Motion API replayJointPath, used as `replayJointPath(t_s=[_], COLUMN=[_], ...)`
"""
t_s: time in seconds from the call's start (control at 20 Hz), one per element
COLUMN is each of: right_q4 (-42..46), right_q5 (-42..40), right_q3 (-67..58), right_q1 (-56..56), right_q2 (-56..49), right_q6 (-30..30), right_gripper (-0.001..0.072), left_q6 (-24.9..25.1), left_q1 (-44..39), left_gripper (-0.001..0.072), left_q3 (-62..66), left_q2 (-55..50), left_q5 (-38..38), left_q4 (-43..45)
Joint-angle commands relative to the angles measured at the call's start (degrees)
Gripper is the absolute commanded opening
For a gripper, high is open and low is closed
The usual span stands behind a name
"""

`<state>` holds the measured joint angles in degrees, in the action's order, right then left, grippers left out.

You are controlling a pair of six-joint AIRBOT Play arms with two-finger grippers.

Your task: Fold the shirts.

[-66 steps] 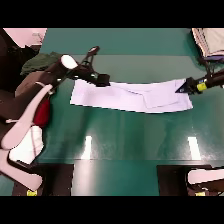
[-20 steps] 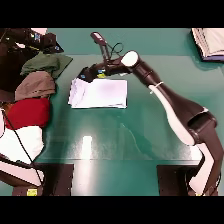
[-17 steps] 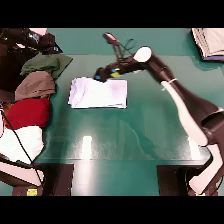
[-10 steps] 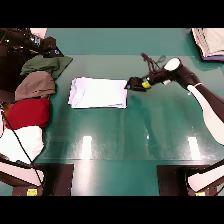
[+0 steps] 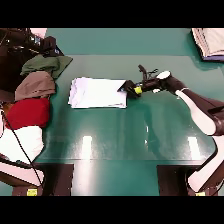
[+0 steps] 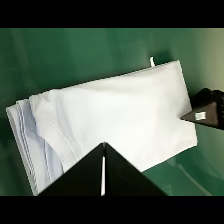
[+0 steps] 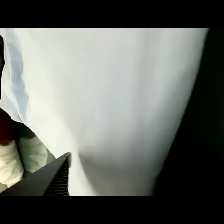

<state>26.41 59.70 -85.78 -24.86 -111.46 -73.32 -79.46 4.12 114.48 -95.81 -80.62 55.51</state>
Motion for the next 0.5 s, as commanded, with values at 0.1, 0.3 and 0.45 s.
replayJointPath(t_s=[0.1, 0.3, 0.45], right_q4=[-2.27, -2.08, 3.45], right_q5=[-2.45, -2.54, -6.12], right_q3=[-9.07, -9.46, -1.79], right_q1=[-4.76, -3.34, 0.92], right_q2=[-6.14, -3.89, 4.98], right_q6=[0.5, 1.22, 1.14], right_gripper=[0.0076, 0.0014, 0.0014], left_q6=[-0.02, -0.04, -0.02], left_q1=[0.02, -0.59, -3.69], left_gripper=[0.0024, 0.0023, 0.0023], left_q3=[-0.02, -0.02, -0.02], left_q2=[0.04, 0.04, 0.04], left_q5=[-0.83, -2.19, -2.95], left_q4=[-0.02, -0.2, -0.17])
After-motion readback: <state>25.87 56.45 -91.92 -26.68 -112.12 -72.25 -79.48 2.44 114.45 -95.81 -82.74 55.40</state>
